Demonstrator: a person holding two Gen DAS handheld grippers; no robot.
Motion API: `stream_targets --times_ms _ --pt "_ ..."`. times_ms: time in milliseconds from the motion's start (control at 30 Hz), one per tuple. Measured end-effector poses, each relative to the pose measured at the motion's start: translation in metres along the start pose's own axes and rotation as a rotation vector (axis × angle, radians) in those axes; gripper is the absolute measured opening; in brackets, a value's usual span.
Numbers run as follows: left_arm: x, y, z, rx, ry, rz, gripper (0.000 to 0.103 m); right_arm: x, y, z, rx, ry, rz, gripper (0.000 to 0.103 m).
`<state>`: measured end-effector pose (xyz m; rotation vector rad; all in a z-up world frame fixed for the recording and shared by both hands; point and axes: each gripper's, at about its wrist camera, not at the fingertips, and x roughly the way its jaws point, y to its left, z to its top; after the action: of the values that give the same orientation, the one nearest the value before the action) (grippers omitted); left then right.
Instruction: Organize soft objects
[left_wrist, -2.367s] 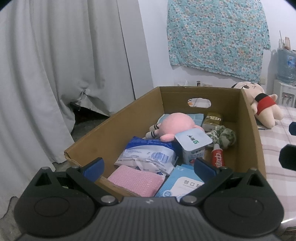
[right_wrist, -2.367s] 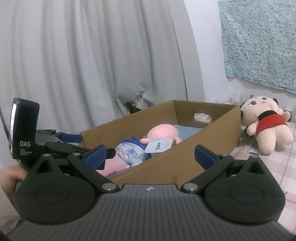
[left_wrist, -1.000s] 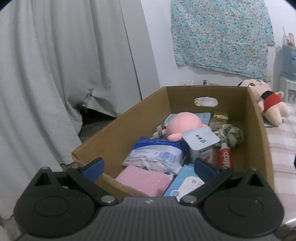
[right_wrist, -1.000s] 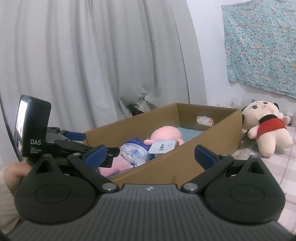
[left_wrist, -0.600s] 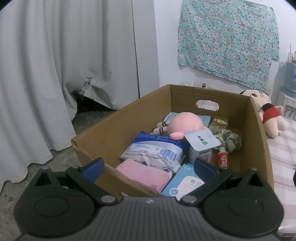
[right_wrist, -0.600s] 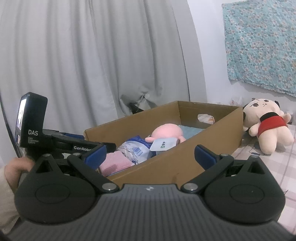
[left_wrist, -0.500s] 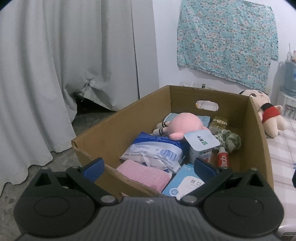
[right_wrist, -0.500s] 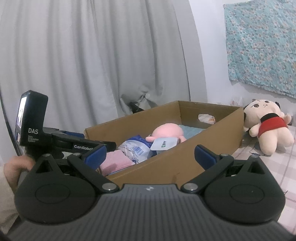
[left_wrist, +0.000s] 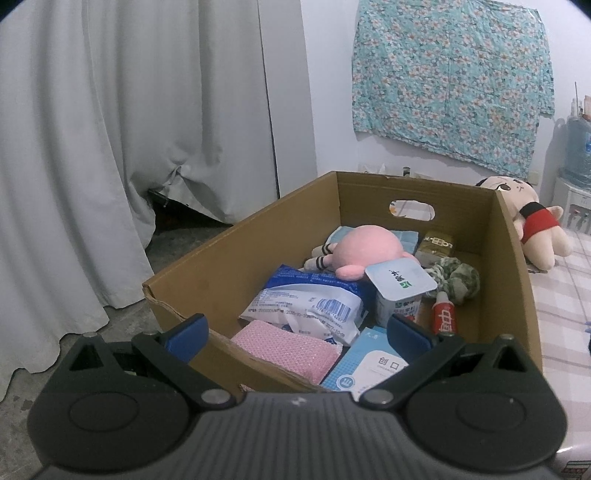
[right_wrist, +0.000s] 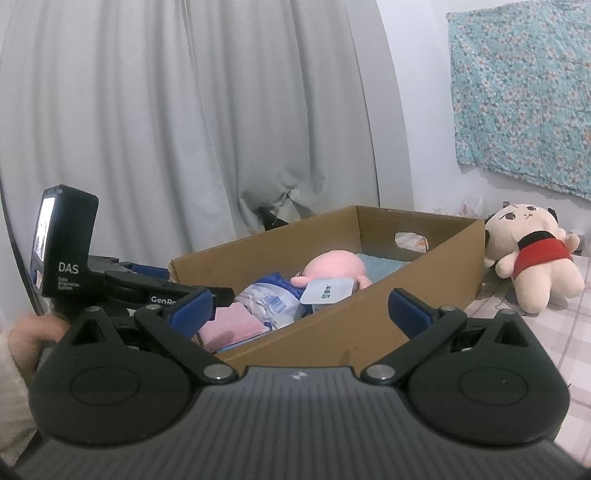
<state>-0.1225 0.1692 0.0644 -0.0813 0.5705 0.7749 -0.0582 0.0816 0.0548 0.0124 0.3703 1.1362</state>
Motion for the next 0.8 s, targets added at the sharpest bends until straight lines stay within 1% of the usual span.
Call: stream_targets --times_ms 300,800 --pt "-0.0024 -0.002 0.0006 0.014 -0.002 0.004 0.103 -0.002 0.0003 0.0012 0.005 -0.009 -0.003 0.102" --pt "-0.0052 -0.0061 0.002 0.022 -0.006 -0.008 0.103 0.0007 0.0025 -0.0029 0.009 0.013 0.003 0.102"
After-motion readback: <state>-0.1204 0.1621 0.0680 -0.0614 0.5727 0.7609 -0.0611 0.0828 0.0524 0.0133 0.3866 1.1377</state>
